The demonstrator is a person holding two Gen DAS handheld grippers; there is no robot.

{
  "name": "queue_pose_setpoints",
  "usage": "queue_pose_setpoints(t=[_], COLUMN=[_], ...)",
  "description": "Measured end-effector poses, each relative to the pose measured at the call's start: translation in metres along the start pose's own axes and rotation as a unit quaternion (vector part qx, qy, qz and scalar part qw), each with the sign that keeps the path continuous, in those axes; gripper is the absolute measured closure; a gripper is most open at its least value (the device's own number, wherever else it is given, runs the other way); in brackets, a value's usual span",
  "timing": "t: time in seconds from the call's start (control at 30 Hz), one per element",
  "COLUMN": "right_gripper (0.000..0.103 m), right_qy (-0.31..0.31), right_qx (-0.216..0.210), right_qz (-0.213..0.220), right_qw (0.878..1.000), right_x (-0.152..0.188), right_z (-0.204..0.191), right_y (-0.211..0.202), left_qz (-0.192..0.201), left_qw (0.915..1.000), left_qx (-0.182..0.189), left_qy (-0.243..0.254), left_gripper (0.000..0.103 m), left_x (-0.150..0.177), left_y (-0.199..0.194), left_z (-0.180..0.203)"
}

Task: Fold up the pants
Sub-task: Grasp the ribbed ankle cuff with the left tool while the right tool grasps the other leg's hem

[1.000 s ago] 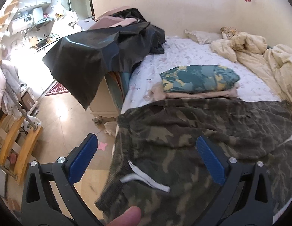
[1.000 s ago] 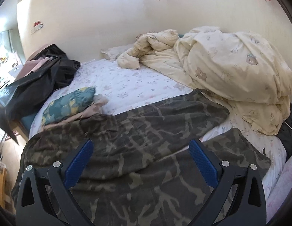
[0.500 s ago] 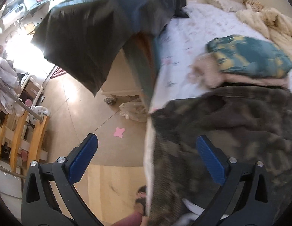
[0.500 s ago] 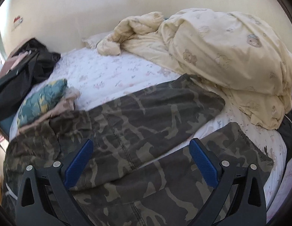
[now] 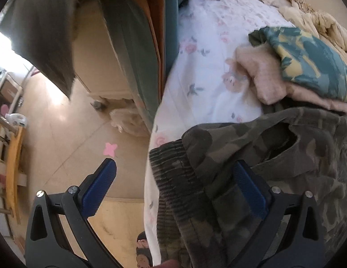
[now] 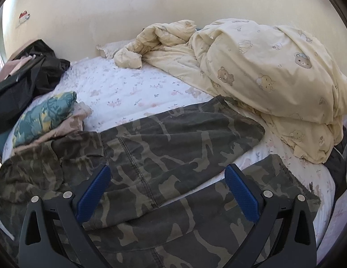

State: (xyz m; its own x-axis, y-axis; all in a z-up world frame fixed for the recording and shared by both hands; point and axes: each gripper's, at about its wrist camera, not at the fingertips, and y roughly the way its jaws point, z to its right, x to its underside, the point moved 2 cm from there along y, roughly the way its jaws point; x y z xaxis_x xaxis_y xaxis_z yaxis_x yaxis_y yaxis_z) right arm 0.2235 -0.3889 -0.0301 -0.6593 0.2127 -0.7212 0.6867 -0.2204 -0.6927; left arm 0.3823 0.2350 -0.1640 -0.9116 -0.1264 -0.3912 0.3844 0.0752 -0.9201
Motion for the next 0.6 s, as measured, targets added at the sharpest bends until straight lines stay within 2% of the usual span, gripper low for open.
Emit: queue_pose_setpoints(t=[0.13, 0.2, 0.27, 0.3, 0.4, 0.47, 0.53, 0.6], right_gripper=[0.0, 0.0, 0.0, 0.0, 0.0, 0.0, 0.0, 0.0], right_qy=[-0.01, -0.013, -0.018, -0.022, -0.04, -0.053, -0.064, -0.073], right_qx=[0.006, 0.007, 0.007, 0.007, 0.01, 0.011, 0.011, 0.009], right_qz=[-0.002, -0.005, -0.008, -0.008, 0.0, 0.007, 0.012, 0.017], right_qw=[1.0, 1.0, 1.0, 1.0, 0.999, 0.999, 0.998, 0.997], right_x=[0.001, 0.002, 0.003, 0.003, 0.003, 0.004, 0.004, 0.003], right_z=[-0.001, -0.002, -0.006, -0.008, -0.014, -0.019, -0.023, -0.027], right_y=[0.005, 0.008, 0.011, 0.011, 0.008, 0.005, 0.003, 0.001], left_qz=[-0.027, -0.024, -0.017, -0.008, 0.017, 0.034, 0.043, 0.069], left_qw=[0.9991, 0.9985, 0.9983, 0.9983, 0.9966, 0.9948, 0.9945, 0.9936], left_qx=[0.028, 0.044, 0.038, 0.033, 0.028, 0.019, 0.013, 0.028], left_qy=[0.014, 0.022, 0.04, 0.047, 0.076, 0.094, 0.095, 0.085], left_gripper=[0.01, 0.033, 0.04, 0.056, 0.078, 0.09, 0.091, 0.093], left_x=[0.003, 0.003, 0.003, 0.003, 0.001, 0.001, 0.0, -0.002], left_y=[0.021, 0.022, 0.02, 0.017, 0.004, -0.007, -0.017, -0.037], left_z=[0.003, 0.008, 0.016, 0.018, 0.027, 0.032, 0.034, 0.032])
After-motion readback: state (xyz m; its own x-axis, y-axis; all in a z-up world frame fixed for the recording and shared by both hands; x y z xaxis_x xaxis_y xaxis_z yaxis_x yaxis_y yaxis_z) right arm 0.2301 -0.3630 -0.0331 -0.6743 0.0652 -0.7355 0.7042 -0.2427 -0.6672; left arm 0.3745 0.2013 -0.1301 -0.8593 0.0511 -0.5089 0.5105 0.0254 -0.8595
